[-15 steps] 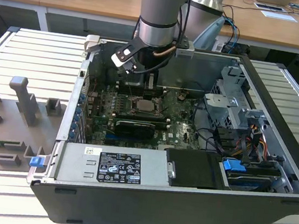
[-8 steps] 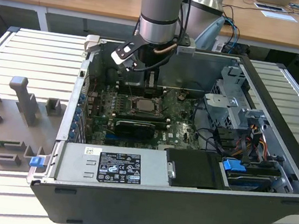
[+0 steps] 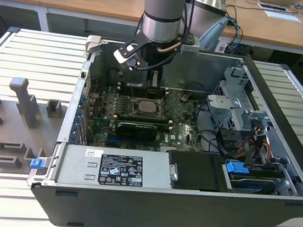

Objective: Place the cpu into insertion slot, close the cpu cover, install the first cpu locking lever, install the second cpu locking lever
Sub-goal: 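Close the cpu cover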

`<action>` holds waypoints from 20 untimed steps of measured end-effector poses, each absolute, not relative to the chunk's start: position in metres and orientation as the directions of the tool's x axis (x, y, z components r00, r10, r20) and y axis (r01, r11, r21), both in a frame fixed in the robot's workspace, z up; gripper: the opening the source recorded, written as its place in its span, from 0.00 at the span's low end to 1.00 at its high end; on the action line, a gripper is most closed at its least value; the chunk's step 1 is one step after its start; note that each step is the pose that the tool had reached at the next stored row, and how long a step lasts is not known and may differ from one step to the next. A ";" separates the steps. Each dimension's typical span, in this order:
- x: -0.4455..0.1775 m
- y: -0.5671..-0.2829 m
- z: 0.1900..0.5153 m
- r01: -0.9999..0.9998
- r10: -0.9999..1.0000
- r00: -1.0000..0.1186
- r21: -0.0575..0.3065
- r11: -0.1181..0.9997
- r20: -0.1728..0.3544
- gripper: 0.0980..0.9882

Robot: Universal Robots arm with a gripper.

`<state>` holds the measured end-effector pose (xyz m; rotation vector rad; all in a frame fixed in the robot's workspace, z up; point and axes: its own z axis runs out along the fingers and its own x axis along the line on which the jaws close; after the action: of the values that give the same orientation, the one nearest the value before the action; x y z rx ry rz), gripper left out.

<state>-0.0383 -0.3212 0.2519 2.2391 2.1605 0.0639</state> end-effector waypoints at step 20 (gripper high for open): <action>-0.029 -0.321 0.274 0.998 0.999 0.035 0.048 -0.036 0.008 0.01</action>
<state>-0.0293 -0.3212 0.2745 2.2396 2.1612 0.0614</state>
